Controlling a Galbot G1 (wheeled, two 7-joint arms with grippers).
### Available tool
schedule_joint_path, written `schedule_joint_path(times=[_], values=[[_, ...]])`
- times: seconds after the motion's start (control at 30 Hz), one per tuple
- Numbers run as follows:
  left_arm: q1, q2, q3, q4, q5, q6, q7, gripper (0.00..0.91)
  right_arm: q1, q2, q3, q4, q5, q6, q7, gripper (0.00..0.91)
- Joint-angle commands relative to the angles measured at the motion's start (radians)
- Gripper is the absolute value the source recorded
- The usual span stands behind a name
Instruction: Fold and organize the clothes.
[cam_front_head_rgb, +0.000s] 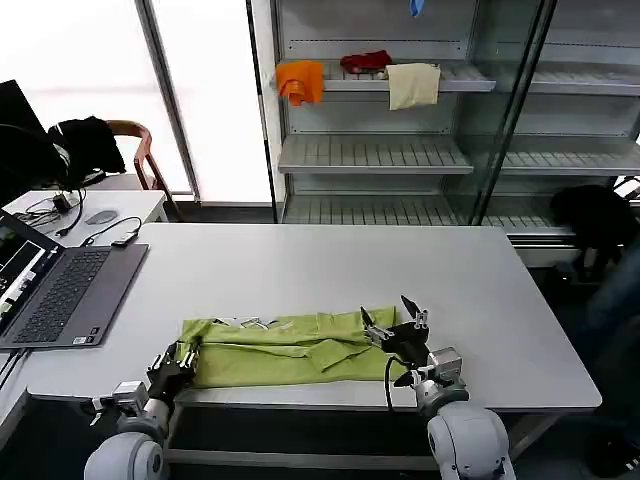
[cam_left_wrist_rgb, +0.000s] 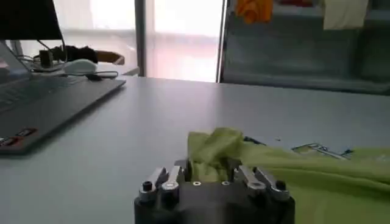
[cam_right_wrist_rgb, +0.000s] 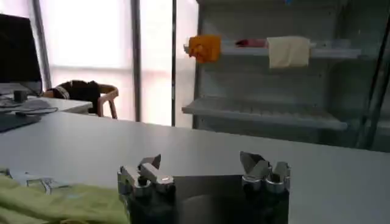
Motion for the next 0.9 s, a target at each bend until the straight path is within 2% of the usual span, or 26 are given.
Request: schedule_joint_path(times=[0.03,0.33,0.63,0.73,0.9], values=[[0.004,-0.011,0.008,0.0,0.002,0.004,-0.001,0.01,0.0,0.003,0.002,0.006,0.003,0.004,0.0,0.907],[0.006,-0.012,0.025,-0.001,0.036,0.006,0.03,0.01,-0.001,0.005,0.007,0.009,0.005,0.004,0.013,0.907],[-0.015,0.012,-0.056,-0.012,0.154,-0.094,0.083,0.0,-0.004,0.004,0.013,0.005,0.009,0.005,0.018,0.907],[-0.027,0.04,-0.117,-0.019,0.225,-0.112,0.129,0.0,-0.003,0.002,0.014,0.003,0.011,0.006,0.021,0.907],[-0.045,0.132,-0.217,-0.021,0.333,-0.113,0.231,0.0,-0.002,-0.001,0.014,-0.001,0.015,0.008,0.022,0.907]])
